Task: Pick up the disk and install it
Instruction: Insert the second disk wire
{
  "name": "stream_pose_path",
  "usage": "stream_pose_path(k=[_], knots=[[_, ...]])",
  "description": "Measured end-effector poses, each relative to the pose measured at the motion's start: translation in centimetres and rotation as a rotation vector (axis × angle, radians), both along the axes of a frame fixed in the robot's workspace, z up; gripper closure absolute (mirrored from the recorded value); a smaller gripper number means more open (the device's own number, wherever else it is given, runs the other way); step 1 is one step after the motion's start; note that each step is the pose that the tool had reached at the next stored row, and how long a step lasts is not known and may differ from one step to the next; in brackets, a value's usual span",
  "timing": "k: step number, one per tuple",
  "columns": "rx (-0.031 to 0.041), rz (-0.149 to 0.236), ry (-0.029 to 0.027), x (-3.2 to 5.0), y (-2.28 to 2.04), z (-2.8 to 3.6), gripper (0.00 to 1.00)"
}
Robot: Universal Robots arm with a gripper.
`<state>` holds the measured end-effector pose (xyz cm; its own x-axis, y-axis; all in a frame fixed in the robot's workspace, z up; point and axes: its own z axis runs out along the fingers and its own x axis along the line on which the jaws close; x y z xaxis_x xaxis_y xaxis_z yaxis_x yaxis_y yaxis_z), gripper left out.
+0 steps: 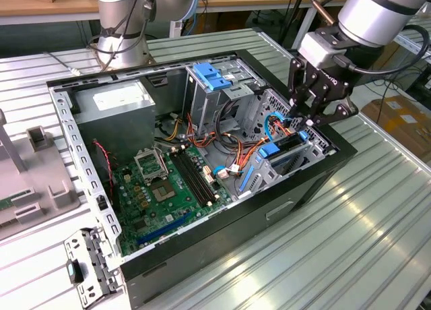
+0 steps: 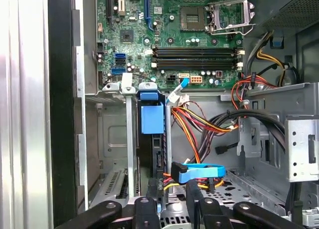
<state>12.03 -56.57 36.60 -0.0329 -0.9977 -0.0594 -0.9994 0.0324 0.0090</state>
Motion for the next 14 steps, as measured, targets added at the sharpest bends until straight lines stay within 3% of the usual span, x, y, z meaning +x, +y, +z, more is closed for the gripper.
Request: stream_pose_path(k=[1, 3, 5, 14], knots=[[0.0001, 0.0, 0.0, 0.01, 0.09, -0.01, 0.64], [-0.0001, 0.001, 0.0, 0.02, 0.81, 0.01, 0.64], [0.0, 0.001, 0.0, 0.02, 1.08, 0.0, 0.64], [0.0026, 0.001, 0.0, -0.27, 1.09, 0.32, 0.64]])
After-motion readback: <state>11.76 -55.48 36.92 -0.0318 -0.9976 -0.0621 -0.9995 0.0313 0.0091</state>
